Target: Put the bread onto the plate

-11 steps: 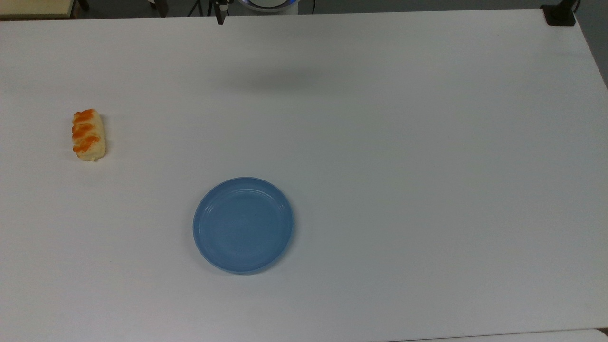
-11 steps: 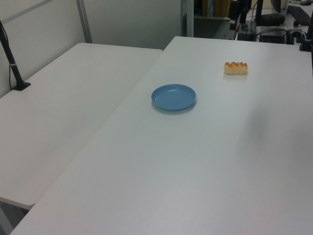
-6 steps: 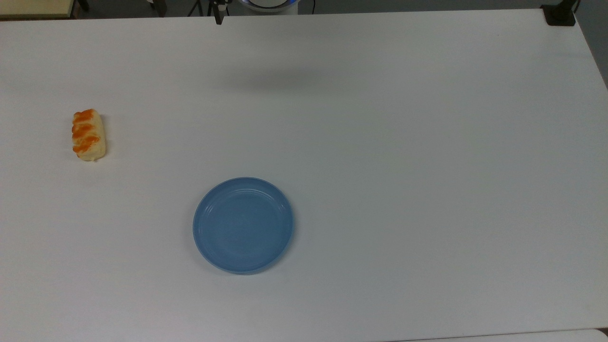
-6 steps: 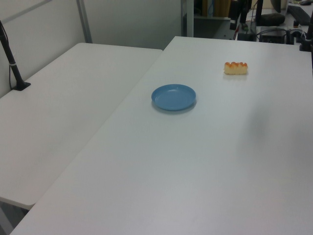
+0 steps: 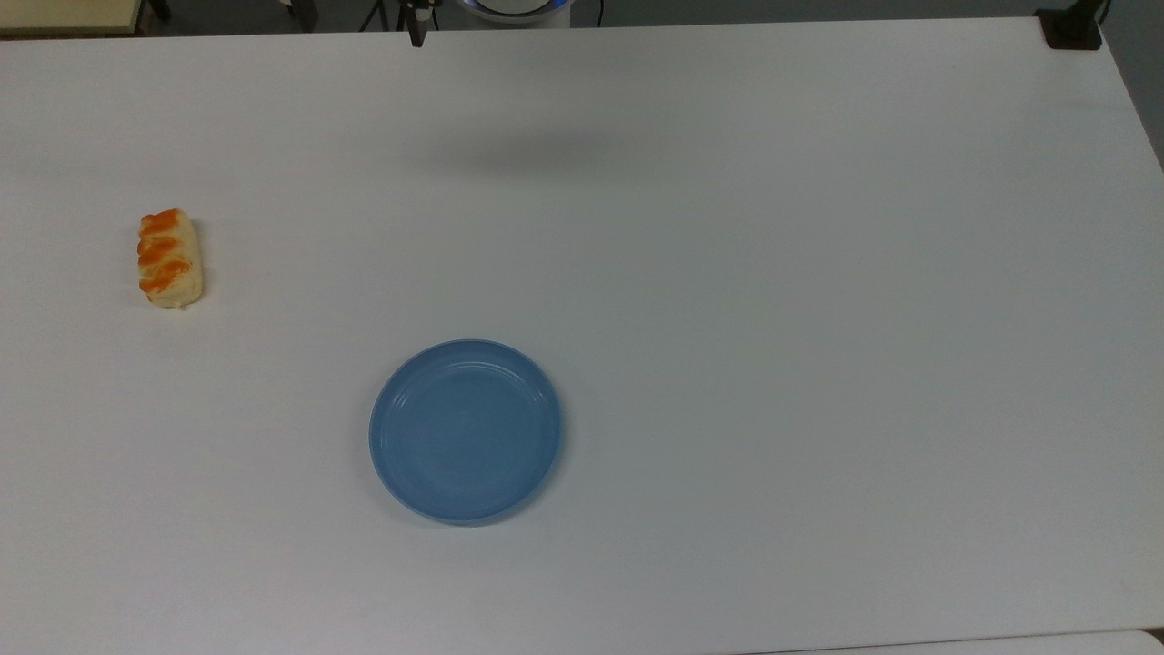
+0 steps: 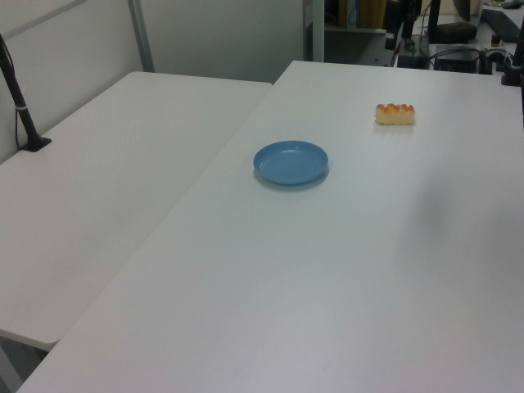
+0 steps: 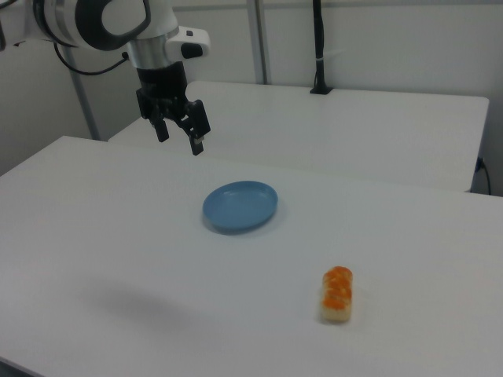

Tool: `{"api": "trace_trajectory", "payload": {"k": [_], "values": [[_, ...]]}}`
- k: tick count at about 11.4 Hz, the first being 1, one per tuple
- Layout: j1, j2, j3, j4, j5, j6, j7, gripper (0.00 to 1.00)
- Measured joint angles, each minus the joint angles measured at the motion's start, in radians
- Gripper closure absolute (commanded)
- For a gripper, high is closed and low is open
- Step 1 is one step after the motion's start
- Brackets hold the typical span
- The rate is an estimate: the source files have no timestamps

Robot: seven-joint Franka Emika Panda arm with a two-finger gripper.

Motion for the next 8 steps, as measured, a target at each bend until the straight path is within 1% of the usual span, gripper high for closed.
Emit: {"api": "trace_trajectory", "payload": {"k": [5,6,8], "values": [[-0.008,0.005,-0.001,-0.001,-0.050,0.000,0.000,0.00],[-0.028,0.006,-0.001,-0.001,-0.056,0.000,-0.013,0.00],[-0.084,0.009,-0.003,-0.002,-0.059,0.001,-0.104,0.00]]}}
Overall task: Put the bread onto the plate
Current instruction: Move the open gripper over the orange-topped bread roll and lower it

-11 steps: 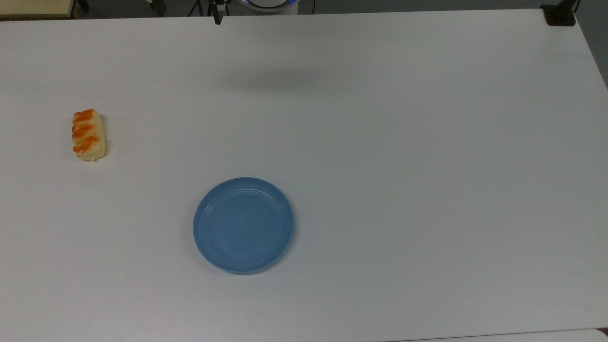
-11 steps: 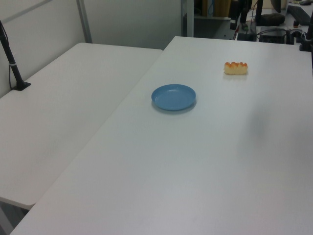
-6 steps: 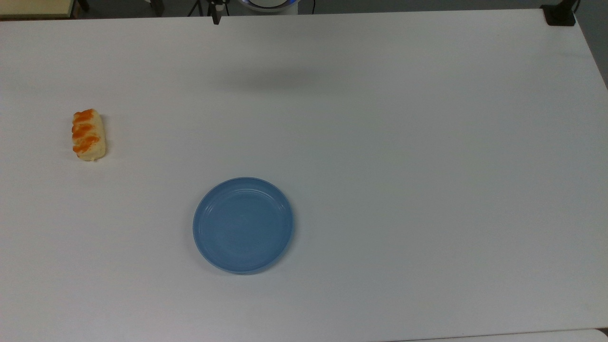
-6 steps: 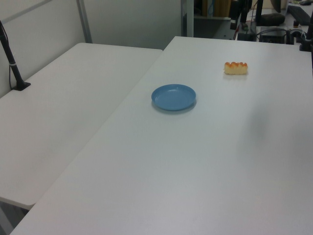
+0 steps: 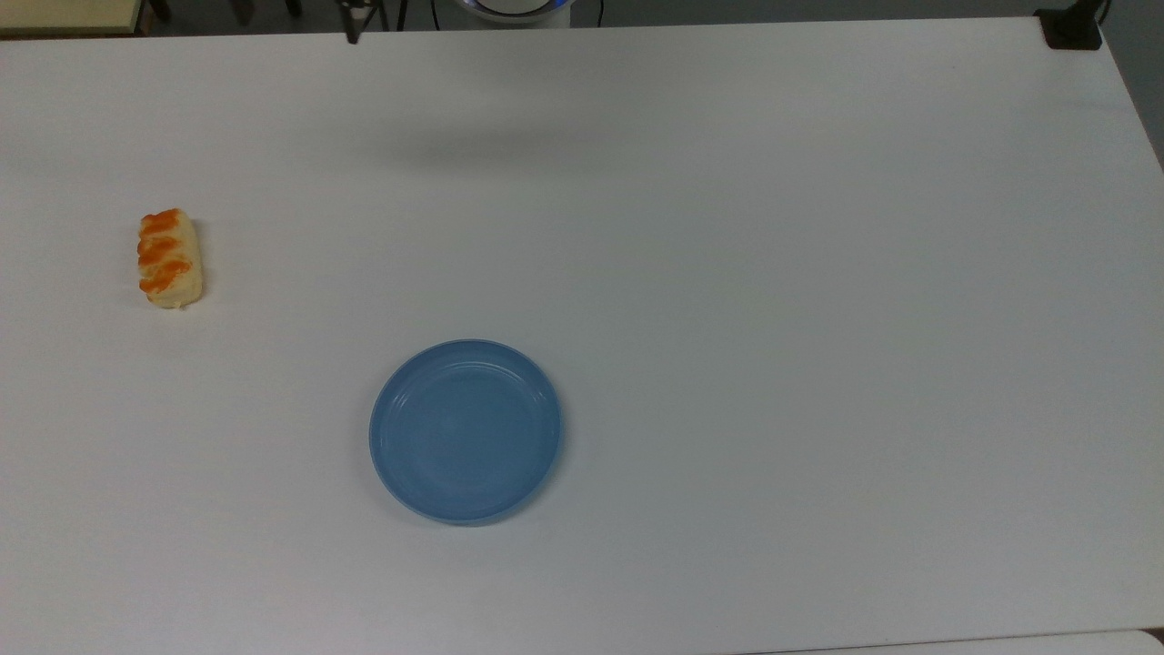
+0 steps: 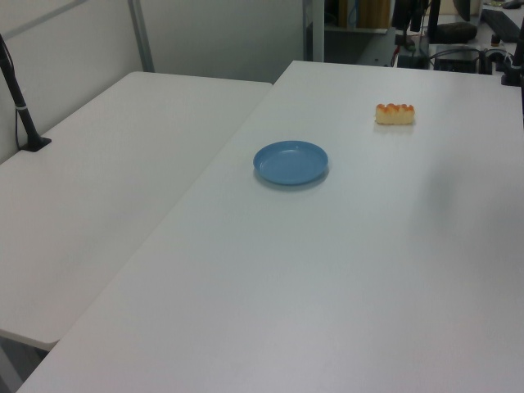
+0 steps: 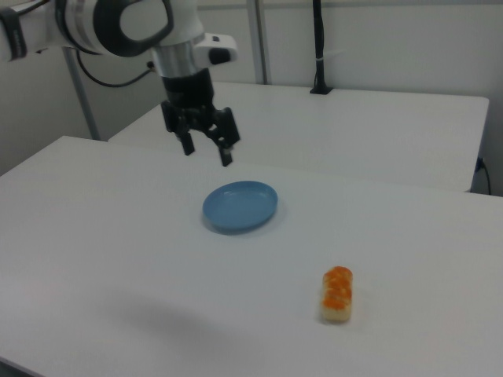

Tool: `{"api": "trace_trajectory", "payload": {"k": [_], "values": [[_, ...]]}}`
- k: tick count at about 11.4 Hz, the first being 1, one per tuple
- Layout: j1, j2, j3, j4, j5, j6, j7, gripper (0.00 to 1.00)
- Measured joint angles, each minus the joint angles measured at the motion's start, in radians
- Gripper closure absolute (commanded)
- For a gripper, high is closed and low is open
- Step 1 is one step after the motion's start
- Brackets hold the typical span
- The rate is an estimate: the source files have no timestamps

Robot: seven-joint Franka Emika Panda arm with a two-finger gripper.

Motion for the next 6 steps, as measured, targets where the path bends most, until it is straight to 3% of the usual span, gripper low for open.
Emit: {"api": "trace_trajectory", "payload": {"k": [6], "values": [[-0.168,0.111,-0.008,-0.047,-0.003,0.255,-0.259,0.00]]}}
